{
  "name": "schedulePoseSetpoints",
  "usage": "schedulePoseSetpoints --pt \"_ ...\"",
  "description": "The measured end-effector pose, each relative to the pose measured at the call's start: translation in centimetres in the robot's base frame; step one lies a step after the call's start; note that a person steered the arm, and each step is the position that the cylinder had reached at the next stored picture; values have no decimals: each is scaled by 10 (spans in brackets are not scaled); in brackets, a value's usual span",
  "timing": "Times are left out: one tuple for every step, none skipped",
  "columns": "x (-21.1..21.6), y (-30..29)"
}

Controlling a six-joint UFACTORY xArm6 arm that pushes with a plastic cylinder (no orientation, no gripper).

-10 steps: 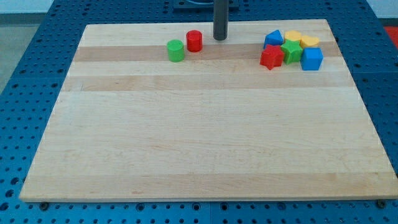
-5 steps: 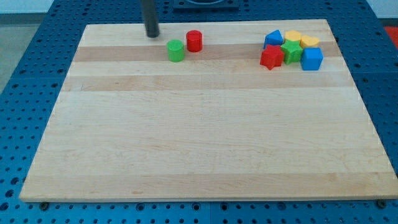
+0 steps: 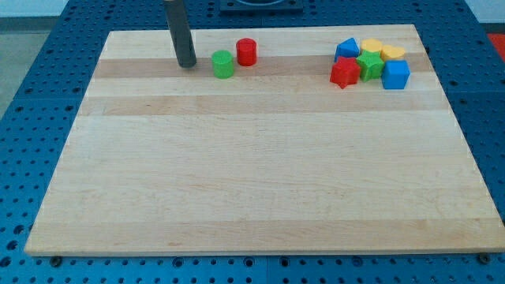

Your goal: Move the green circle to the bottom left of the red circle

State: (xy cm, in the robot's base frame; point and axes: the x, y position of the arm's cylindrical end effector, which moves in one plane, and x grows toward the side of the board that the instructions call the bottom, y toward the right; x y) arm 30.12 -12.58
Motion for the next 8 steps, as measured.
schedulePoseSetpoints --pt "14 10" --pt "22 10" --pt "14 29" --pt "9 39" --pt "1 51" --pt "-6 61" --pt "-6 62" --pt "-8 80"
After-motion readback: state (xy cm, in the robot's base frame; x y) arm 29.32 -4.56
